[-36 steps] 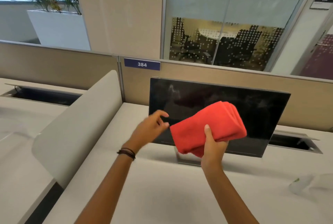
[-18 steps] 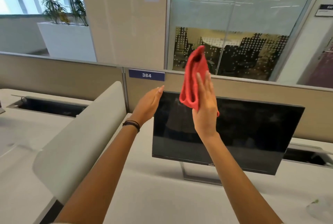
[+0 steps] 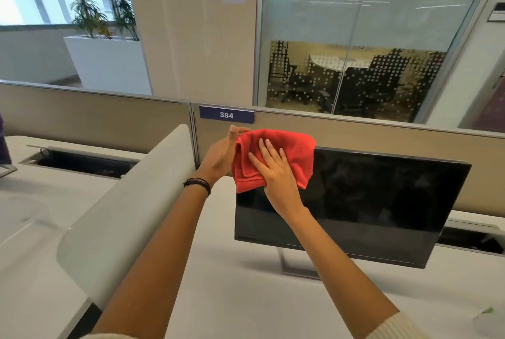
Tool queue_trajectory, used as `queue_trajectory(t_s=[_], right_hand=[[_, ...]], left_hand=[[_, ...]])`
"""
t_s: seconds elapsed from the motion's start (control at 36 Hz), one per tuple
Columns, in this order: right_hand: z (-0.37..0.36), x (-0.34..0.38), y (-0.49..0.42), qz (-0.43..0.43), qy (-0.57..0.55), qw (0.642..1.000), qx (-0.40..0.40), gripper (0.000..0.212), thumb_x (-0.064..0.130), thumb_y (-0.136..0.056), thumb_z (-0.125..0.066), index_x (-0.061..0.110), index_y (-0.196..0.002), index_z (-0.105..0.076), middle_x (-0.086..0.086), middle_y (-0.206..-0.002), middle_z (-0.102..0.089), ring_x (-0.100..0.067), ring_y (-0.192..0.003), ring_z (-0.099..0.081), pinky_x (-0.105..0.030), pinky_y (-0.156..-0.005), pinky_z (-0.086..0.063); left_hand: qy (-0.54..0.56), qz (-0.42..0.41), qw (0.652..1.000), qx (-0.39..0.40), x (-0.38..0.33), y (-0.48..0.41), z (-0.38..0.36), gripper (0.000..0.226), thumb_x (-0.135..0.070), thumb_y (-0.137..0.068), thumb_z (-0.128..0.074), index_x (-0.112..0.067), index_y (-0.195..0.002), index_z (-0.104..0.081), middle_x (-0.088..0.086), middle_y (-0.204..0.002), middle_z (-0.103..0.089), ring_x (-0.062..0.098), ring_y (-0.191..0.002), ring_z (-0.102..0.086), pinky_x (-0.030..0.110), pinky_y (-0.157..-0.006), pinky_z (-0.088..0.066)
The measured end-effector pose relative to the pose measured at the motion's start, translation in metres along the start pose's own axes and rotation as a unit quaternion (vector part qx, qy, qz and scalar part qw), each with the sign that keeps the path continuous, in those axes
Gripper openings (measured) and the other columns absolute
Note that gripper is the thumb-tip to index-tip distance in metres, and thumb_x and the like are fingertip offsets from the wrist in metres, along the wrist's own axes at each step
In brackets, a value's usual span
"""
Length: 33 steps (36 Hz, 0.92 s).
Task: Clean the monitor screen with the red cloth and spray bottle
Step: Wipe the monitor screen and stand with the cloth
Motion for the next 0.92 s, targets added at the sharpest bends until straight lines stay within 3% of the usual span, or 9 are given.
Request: queue_trajectory(t_s=[0.08,0.31,0.47,0.56,0.64,0.75,0.83,0.92], right_hand=[[-0.004,0.0,0.004,0.01,0.01,1.0,0.013,0.05,0.003,-0.084,-0.061,0.013,-0.133,-0.05,-0.012,-0.146,-0.038,-0.027,-0.139,-0.026,-0.042,-0.115,-0.01],[-0.022,0.003,0.025,0.061,0.055,0.994,0.072,0.057,0.011,-0.081,-0.067,0.014,-0.135,-0.047,-0.01,-0.146,-0.039,-0.028,-0.137,-0.031,-0.046,-0.112,-0.016],[-0.014,0.004,0.024,0.058,0.058,0.995,0.058,0.055,0.004,-0.085,-0.061,0.014,-0.137,-0.045,-0.009,-0.148,-0.036,-0.027,-0.139,-0.027,-0.045,-0.114,-0.013],[0.002,0.0,0.019,0.012,0.051,0.999,-0.006,0.064,-0.008,-0.079,-0.06,0.013,-0.137,-0.044,-0.012,-0.148,-0.036,-0.027,-0.139,-0.026,-0.045,-0.114,-0.015],[0.009,-0.002,0.011,-0.02,0.036,0.999,-0.036,0.063,-0.004,-0.082,-0.061,0.011,-0.139,-0.039,-0.014,-0.149,-0.033,-0.026,-0.139,-0.017,-0.044,-0.114,-0.013],[-0.007,0.006,0.006,0.004,0.02,1.0,0.0,0.061,0.008,-0.085,-0.063,0.011,-0.14,-0.037,-0.014,-0.15,-0.03,-0.025,-0.14,-0.012,-0.044,-0.114,-0.007],[-0.023,0.003,0.011,0.021,0.031,0.998,0.045,0.065,0.012,-0.086,-0.063,0.015,-0.143,-0.033,-0.011,-0.153,-0.025,-0.021,-0.141,-0.007,-0.042,-0.114,-0.002],[-0.041,0.003,0.023,0.054,0.059,0.992,0.101,0.067,0.011,-0.086,-0.062,0.018,-0.145,-0.029,-0.007,-0.154,-0.024,-0.02,-0.141,-0.006,-0.041,-0.115,-0.001]], left_hand=[[-0.008,-0.026,1.0,0.011,-0.002,0.0,-0.001,0.104,-0.092,-0.054,0.005,-0.039,-0.129,-0.044,0.004,-0.133,-0.055,0.019,-0.118,-0.05,0.039,-0.099,-0.041],[-0.088,-0.033,0.995,0.015,-0.001,0.001,-0.006,0.11,-0.087,-0.058,0.012,-0.032,-0.127,-0.053,0.001,-0.136,-0.053,0.02,-0.126,-0.045,0.041,-0.106,-0.031],[-0.098,-0.008,0.995,0.016,0.002,-0.001,-0.008,0.061,-0.046,-0.096,-0.003,-0.028,-0.127,-0.053,0.004,-0.136,-0.053,0.025,-0.127,-0.045,0.042,-0.107,-0.031],[-0.088,-0.007,0.996,0.023,-0.005,0.003,-0.008,0.071,-0.056,-0.09,0.001,-0.028,-0.128,-0.052,0.005,-0.132,-0.056,0.024,-0.12,-0.051,0.044,-0.103,-0.041],[-0.089,-0.007,0.996,0.017,-0.01,0.006,-0.009,0.091,-0.07,-0.071,0.003,-0.027,-0.131,-0.049,0.008,-0.129,-0.057,0.022,-0.113,-0.054,0.039,-0.099,-0.042],[-0.085,0.009,0.996,-0.002,-0.003,0.002,-0.007,0.071,-0.057,-0.089,-0.007,-0.019,-0.125,-0.055,0.013,-0.12,-0.062,0.025,-0.107,-0.057,0.032,-0.091,-0.046],[-0.102,-0.012,0.995,0.003,-0.004,0.001,-0.008,0.058,-0.044,-0.098,-0.011,-0.019,-0.125,-0.056,0.011,-0.122,-0.062,0.026,-0.115,-0.054,0.043,-0.107,-0.039],[-0.133,-0.04,0.99,-0.003,-0.007,0.002,-0.01,0.056,-0.039,-0.1,-0.011,-0.02,-0.122,-0.058,0.009,-0.124,-0.062,0.025,-0.119,-0.051,0.048,-0.111,-0.031]])
Point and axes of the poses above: each hand's wrist, its own y-axis away from the middle knuckle, its own z-axis out of the back of the hand, x = y × z, the point moved 7 cm from there along -y, towards the middle knuckle
